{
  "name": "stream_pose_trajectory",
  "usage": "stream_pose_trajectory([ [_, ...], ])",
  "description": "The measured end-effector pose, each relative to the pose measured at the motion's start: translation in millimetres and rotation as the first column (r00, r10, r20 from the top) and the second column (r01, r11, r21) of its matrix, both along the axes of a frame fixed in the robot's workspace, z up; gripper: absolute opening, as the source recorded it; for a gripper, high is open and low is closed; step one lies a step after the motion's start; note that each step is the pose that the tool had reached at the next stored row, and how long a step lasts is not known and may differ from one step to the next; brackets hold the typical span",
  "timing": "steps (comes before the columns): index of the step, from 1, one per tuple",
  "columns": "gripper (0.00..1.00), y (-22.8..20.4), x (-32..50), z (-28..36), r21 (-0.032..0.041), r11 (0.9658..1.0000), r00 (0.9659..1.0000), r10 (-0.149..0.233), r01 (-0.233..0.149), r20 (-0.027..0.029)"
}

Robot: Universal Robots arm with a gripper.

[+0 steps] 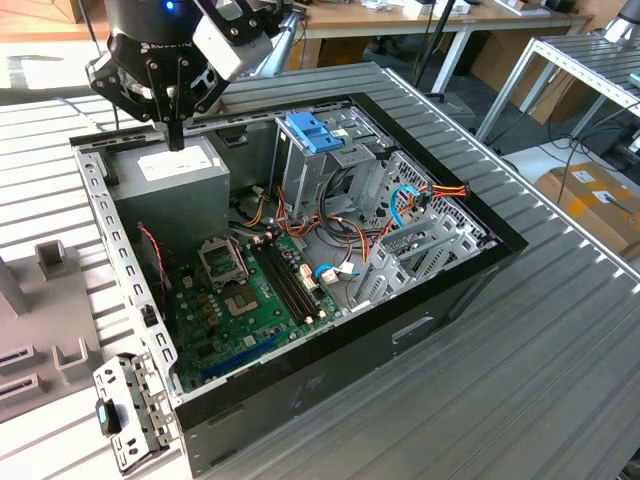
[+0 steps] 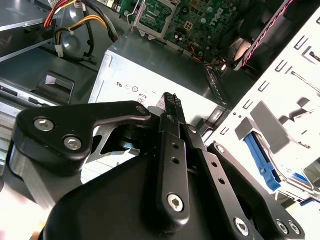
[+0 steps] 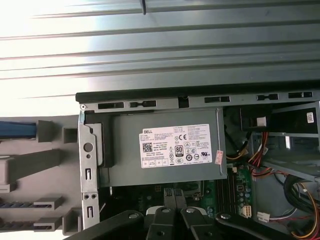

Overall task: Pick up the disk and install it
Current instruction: 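Reach for the disk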

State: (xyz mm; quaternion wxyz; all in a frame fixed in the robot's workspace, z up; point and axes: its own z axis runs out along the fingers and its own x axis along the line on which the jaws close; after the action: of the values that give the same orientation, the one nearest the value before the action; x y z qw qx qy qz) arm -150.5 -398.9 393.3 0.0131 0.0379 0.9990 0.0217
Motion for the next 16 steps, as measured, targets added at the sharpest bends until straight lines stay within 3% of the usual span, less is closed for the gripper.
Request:
stream_pose_trajectory([
  [16, 0.11, 0.0, -6.3, 0.0, 0.0, 1.0, 1.0, 0.0, 0.0, 0.0],
])
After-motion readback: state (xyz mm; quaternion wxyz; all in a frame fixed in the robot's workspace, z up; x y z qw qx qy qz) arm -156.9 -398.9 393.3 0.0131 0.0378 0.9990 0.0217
